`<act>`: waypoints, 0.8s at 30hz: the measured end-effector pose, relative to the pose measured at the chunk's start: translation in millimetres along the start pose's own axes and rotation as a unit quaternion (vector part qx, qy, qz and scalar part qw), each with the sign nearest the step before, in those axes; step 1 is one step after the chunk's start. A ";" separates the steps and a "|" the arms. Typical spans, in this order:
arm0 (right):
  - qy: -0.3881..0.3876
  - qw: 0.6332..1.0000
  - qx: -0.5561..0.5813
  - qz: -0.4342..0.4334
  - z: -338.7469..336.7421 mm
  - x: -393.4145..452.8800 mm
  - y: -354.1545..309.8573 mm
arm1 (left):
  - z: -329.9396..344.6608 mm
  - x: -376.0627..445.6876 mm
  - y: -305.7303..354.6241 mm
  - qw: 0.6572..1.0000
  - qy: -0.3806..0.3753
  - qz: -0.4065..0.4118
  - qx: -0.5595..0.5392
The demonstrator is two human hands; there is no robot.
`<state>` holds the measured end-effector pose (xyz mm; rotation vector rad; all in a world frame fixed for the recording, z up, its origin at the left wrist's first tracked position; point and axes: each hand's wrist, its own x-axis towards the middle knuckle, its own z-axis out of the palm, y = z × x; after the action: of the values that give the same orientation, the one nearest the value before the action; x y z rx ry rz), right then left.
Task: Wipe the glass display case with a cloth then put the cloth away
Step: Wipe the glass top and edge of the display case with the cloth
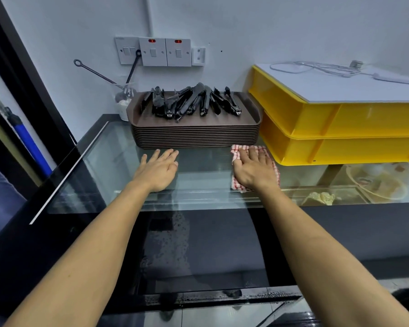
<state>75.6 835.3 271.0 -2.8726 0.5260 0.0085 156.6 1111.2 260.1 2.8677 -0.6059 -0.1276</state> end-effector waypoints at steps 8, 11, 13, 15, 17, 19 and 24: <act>-0.051 0.962 -0.030 -0.265 25.5 -83.8 -94.0 | 2.0 10.5 -15.4 0.994 0.033 0.017 -0.106; -0.061 0.929 -0.016 -0.366 20.1 -122.6 -51.1 | 2.4 12.3 -20.4 0.989 0.049 0.023 -0.139; -0.060 0.937 -0.026 -0.342 10.1 -101.9 -15.5 | 4.7 11.5 -17.3 0.990 0.052 0.025 -0.126; -0.038 0.969 -0.040 -0.242 2.0 -58.8 7.0 | 6.6 11.0 -13.7 0.990 0.067 0.017 -0.122; -0.036 0.988 -0.038 -0.147 -1.3 -24.3 7.2 | 7.3 10.5 -11.7 0.989 0.079 0.006 -0.125; -0.033 0.993 -0.026 -0.112 3.2 -8.9 -12.9 | 7.7 10.1 -10.6 0.988 0.084 0.004 -0.126; -0.054 0.963 -0.033 -0.263 21.0 -67.7 -74.0 | 5.1 8.1 -15.0 0.984 0.083 0.004 -0.156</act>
<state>38.9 931.0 269.5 -2.9589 -0.2706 0.0957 169.1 1120.4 251.6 2.5426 -0.5133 0.0170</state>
